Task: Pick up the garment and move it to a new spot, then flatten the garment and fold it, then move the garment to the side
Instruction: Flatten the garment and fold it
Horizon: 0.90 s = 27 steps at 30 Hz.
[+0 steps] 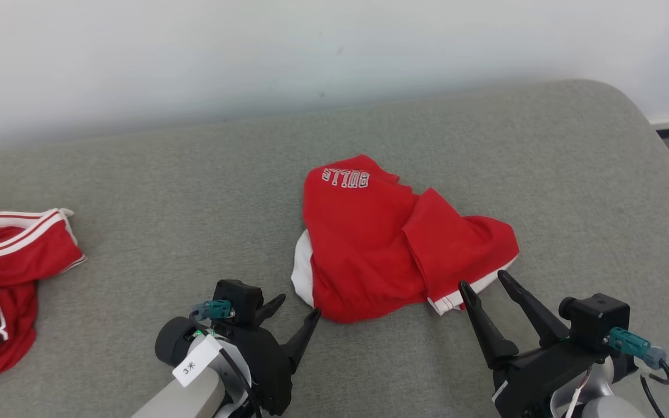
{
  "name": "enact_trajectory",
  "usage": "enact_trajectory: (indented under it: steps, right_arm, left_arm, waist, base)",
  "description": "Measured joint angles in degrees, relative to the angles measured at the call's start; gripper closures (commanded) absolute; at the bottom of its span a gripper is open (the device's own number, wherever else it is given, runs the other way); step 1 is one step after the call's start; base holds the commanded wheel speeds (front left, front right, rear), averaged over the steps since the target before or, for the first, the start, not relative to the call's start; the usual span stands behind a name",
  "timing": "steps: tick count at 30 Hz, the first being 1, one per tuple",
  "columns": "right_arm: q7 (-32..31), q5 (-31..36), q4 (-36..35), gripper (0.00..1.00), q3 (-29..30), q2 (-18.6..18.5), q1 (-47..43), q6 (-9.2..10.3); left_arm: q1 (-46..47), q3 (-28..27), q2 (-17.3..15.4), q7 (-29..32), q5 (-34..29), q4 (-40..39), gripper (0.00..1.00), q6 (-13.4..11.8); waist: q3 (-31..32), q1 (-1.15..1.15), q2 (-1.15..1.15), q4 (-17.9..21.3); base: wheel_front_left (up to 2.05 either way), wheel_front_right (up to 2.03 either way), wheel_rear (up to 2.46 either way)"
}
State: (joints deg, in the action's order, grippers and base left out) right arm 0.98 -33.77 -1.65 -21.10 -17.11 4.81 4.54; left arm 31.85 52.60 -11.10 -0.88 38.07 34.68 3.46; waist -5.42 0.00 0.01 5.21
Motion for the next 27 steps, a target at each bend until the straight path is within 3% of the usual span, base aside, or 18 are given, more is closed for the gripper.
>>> enact_trajectory:
  steps: [8, 18, 19, 20, 21, 27]
  right_arm:
    - [0.0, 0.0, 0.2, 0.00, 0.1, 0.1, 0.8, -0.01]
    - [0.0, 0.0, 1.2, 0.00, 0.4, 0.2, 1.6, 0.00]
    - [0.0, 0.0, 1.6, 0.00, 0.3, 0.4, 1.7, -0.01]
    - [0.0, 0.0, 1.7, 0.00, 0.2, 0.5, 1.7, -0.01]
    - [0.0, 0.0, 1.7, 0.00, 0.1, 0.5, 1.7, -0.02]
    - [0.1, 0.0, 2.0, 0.00, 0.2, 0.5, 1.6, -0.02]
  left_arm:
    - [0.3, -1.0, 1.1, 1.9, 1.9, 2.3, 0.00, -1.5]
    - [1.6, -1.7, 3.3, 2.1, 2.9, 3.6, 0.00, -0.8]
    - [1.7, -1.9, 3.5, 2.1, 2.9, 4.0, 0.54, -0.8]
    - [1.7, -1.9, 3.5, 2.1, 3.0, 4.4, 0.85, -0.5]
    - [1.7, -1.9, 3.5, 2.1, 3.0, 4.6, 1.00, -0.4]
    - [1.7, -2.9, 2.1, 2.0, 3.3, 5.6, 1.00, -1.4]
  waist:
    - [-3.1, 0.00, 0.00, 4.0]
    - [-4.9, 0.01, 0.00, 6.2]
    - [-4.8, 0.02, 0.00, 6.2]
    - [-4.7, 0.01, 0.00, 6.2]
    - [-4.5, 0.01, 0.00, 6.3]
    - [-3.5, 0.01, 0.00, 5.9]
  base:
    - [0.00, 0.00, 0.00]
    - [0.00, 0.00, 0.00]
    - [0.00, 0.00, 0.00]
    - [0.00, 0.00, 0.00]
    - [0.00, 0.00, 0.00]
    - [0.00, 0.00, 0.00]
